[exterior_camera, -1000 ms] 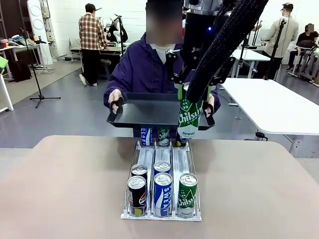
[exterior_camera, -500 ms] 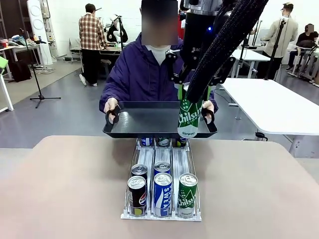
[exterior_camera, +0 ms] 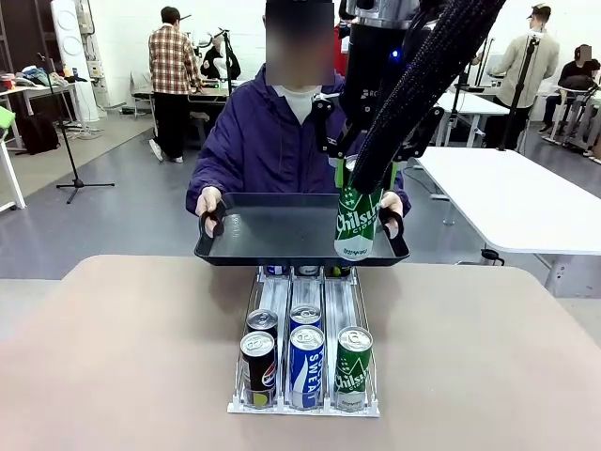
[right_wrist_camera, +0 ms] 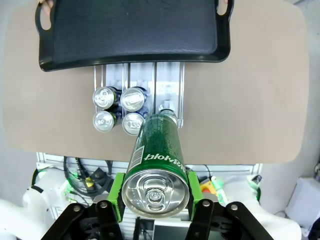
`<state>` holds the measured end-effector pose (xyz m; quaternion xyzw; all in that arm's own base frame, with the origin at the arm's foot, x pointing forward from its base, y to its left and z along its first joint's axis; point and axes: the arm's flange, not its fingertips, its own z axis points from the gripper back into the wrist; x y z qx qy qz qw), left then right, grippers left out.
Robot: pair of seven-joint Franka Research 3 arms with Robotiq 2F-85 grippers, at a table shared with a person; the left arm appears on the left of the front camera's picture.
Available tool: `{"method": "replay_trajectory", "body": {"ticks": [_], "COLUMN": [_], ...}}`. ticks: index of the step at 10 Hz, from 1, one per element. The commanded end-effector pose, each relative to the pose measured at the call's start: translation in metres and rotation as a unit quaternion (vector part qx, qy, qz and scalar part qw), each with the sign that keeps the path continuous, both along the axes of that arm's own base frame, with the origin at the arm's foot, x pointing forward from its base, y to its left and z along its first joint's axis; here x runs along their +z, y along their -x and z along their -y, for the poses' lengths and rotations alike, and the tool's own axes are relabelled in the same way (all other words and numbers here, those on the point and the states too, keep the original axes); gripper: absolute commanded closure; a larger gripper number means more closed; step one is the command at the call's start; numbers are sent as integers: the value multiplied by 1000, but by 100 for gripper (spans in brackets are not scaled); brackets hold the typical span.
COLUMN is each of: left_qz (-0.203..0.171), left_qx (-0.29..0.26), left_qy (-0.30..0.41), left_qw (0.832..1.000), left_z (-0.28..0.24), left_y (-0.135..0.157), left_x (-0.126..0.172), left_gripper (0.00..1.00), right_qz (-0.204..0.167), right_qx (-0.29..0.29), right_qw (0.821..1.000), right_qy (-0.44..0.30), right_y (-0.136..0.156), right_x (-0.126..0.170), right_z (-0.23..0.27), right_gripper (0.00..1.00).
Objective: Retrieve and hand over the desired beverage to the person.
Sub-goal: Place the picked can on the Handle tray extended by the person.
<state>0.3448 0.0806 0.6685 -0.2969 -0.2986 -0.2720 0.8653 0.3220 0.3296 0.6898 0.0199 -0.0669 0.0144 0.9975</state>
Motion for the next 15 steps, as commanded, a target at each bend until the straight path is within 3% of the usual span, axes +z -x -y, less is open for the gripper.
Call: {"method": "replay_trajectory", "body": {"ticks": [1, 13, 14, 15], "left_qz": [8, 8, 8, 8], "left_qx": [-11, -11, -11, -11], "left_qy": [7, 7, 7, 7], "left_qw": [1000, 1000, 1000, 1000], "left_z": [-2, -2, -2, -2], "left_y": [0, 0, 0, 0], "left_x": [1, 1, 1, 1], "left_gripper": [0, 0, 0, 0], "right_qz": [8, 8, 0, 0], "right_qx": [-5, -5, 0, -6], "right_qw": [1000, 1000, 1000, 1000], "right_qy": [-1, -1, 0, -9], "right_y": [5, 5, 0, -27], "right_x": [-2, -2, 0, 7], "right_z": [4, 4, 0, 9], "right_gripper": [100, 100, 42, 42]}}
